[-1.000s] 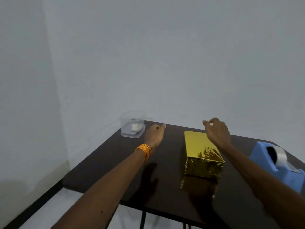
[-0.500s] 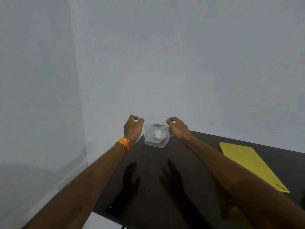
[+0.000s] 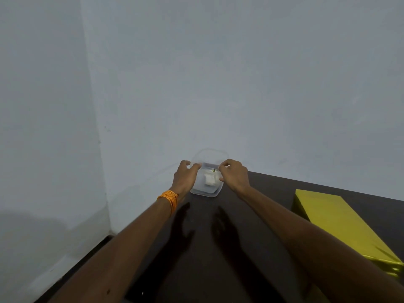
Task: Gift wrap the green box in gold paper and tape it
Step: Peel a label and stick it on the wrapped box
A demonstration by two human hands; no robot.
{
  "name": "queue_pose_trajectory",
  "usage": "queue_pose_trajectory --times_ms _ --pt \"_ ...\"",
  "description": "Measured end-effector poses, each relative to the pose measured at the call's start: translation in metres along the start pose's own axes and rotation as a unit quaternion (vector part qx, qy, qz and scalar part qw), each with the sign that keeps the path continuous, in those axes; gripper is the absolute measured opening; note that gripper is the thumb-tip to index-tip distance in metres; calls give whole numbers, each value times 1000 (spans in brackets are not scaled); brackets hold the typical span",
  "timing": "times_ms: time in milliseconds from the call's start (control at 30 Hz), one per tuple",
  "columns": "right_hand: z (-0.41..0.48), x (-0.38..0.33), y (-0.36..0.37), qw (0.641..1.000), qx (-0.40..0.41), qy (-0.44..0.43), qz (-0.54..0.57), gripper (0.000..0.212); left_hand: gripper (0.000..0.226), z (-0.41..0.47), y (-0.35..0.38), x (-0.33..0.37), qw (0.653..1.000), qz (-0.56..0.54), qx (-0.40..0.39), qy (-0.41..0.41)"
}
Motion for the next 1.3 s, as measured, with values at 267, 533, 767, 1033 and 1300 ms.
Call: queue_pose_trajectory --times_ms 267,533,767,1033,1300 --pt "-72 -44 -53 999 23 -16 31 16 34 -75 -8 -2 998 -7 38 47" --pt "-145 -60 -76 999 19 -35 -9 16 32 -147 -13 -21 996 40 52 58" --pt "-159 -75 -83 987 -33 -64 -141 27 35 -165 -25 -30 996 45 66 48" --pt "-86 -112 -54 948 -163 -137 -235 16 38 -147 -50 19 990 -16 119 75" --pt "-73 -55 28 831 -390 -58 -392 34 29 -123 -43 35 991 -57 86 91"
Point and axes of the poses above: each hand's wrist, its own z-axis towards the middle knuckle, its own y-axis out of the palm, x = y × z, the point moved 9 cm from there along z, towards the middle knuckle, and after that the axes turned 14 degrees about -y, right-handed, at the moved point
